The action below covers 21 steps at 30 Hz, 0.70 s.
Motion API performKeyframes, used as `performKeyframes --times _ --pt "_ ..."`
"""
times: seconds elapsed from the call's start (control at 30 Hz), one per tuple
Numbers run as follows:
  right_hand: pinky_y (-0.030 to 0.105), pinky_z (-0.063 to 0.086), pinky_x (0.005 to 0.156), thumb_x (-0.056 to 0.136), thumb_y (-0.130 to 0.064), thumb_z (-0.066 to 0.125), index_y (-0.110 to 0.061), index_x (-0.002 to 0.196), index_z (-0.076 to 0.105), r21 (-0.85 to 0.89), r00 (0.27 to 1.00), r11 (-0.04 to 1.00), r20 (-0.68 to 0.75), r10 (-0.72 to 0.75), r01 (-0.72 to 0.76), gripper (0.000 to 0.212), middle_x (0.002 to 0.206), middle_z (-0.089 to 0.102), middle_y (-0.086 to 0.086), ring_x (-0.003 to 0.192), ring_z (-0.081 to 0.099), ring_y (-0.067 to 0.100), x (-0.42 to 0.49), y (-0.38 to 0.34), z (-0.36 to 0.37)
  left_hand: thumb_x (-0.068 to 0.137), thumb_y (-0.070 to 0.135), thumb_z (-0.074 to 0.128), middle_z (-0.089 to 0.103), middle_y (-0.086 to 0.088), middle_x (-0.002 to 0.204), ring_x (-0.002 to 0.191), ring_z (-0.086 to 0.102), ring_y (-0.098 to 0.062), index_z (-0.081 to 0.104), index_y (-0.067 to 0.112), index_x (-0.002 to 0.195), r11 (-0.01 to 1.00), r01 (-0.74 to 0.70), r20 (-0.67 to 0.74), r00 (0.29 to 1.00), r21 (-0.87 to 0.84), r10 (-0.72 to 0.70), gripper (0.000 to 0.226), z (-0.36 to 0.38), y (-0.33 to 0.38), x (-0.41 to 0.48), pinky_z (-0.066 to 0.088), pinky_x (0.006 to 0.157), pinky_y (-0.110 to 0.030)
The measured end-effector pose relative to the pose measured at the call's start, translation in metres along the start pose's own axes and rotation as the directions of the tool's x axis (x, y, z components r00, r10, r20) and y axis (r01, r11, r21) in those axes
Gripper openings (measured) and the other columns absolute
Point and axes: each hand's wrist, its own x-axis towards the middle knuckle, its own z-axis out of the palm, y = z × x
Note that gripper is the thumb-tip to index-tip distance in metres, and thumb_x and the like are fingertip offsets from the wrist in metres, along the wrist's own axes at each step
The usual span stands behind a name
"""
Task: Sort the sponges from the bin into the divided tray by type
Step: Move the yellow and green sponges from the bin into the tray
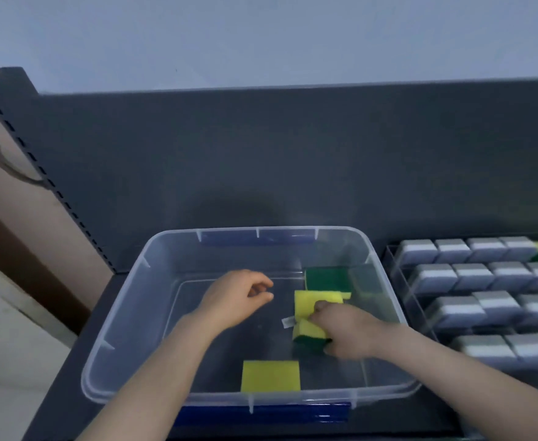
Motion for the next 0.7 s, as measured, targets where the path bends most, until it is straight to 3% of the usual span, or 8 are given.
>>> performKeyframes --times 0.07,0.23,0.3,0.37,0.43,0.53,0.7 --pt "0.03 0.045 0.077 0.08 -0.02 0.065 -0.012 0.092 0.054 0.159 0.987 0.986 -0.148 0.064 -0.04 0.018 0.102 0.058 0.004 0.093 0.055 0.022 -0.005 0.002 -0.009 0.088 0.044 0.06 0.067 0.017 0.103 0.09 0.06 0.001 0.068 0.034 0.108 0.992 -0.029 -0.044 0.999 -0.123 0.024 0.024 -0.002 0.004 0.001 0.051 0.084 -0.028" --pt "0.013 0.038 0.063 0.072 -0.02 0.077 -0.025 0.09 0.064 0.525 0.928 0.849 -0.34 0.151 0.054 0.023 0.081 0.059 -0.011 0.073 0.053 0.006 -0.005 -0.013 -0.025 0.076 0.052 0.071 0.069 0.019 0.1 0.091 0.063 0.0 0.067 0.035 0.108 0.938 -0.142 0.043 0.986 -0.317 0.164 0.037 -0.005 0.021 0.0 0.053 0.084 -0.032" --pt "0.015 0.042 0.063 0.072 -0.019 0.078 -0.025 0.084 0.064 0.6 0.923 0.796 -0.348 0.165 0.084 0.019 0.077 0.061 -0.007 0.068 0.054 0.006 0.0 -0.017 -0.031 0.072 0.044 0.077 0.069 0.017 0.09 0.084 0.063 -0.002 0.066 0.035 0.097 0.945 -0.145 0.033 0.986 -0.293 0.162 0.029 -0.005 0.02 0.0 0.054 0.079 -0.036" --pt "0.027 0.049 0.07 0.075 -0.024 0.074 -0.02 0.091 0.067 0.6 0.914 0.798 -0.355 0.196 0.062 0.017 0.081 0.066 0.0 0.071 0.058 0.011 0.007 -0.015 -0.035 0.073 0.043 0.075 0.066 0.015 0.086 0.08 0.061 -0.006 0.064 0.032 0.092 0.973 -0.114 -0.043 0.993 -0.203 0.108 0.025 -0.009 0.017 0.001 0.052 0.073 -0.036" --pt "0.032 0.051 0.078 0.081 -0.029 0.068 -0.018 0.103 0.066 0.493 0.914 0.869 -0.328 0.24 -0.052 0.025 0.093 0.069 -0.001 0.086 0.063 0.017 0.015 -0.011 -0.037 0.077 0.046 0.07 0.061 0.015 0.088 0.082 0.057 -0.009 0.06 0.032 0.091 0.997 -0.06 -0.139 0.989 -0.048 0.053 0.022 -0.016 0.013 0.001 0.047 0.066 -0.031" --pt "0.033 0.051 0.084 0.085 -0.032 0.061 -0.014 0.116 0.059 0.156 0.941 0.958 -0.202 0.27 -0.241 0.036 0.114 0.062 0.007 0.106 0.058 0.028 0.029 -0.013 -0.031 0.083 0.048 0.063 0.057 0.014 0.097 0.089 0.055 -0.012 0.057 0.031 0.101 0.995 0.034 -0.227 0.974 0.093 -0.012 0.026 -0.022 0.009 0.001 0.043 0.067 -0.029" --pt "0.034 0.046 0.085 0.09 -0.017 0.056 -0.004 0.135 0.039 -0.266 0.961 0.924 -0.046 0.273 -0.276 0.049 0.13 0.042 0.016 0.116 0.047 0.031 0.059 -0.038 0.003 0.083 0.049 0.062 0.058 0.011 0.102 0.088 0.054 -0.012 0.057 0.03 0.106 0.991 0.046 -0.218 0.976 0.127 -0.017 0.03 -0.02 0.007 0.001 0.041 0.065 -0.027"
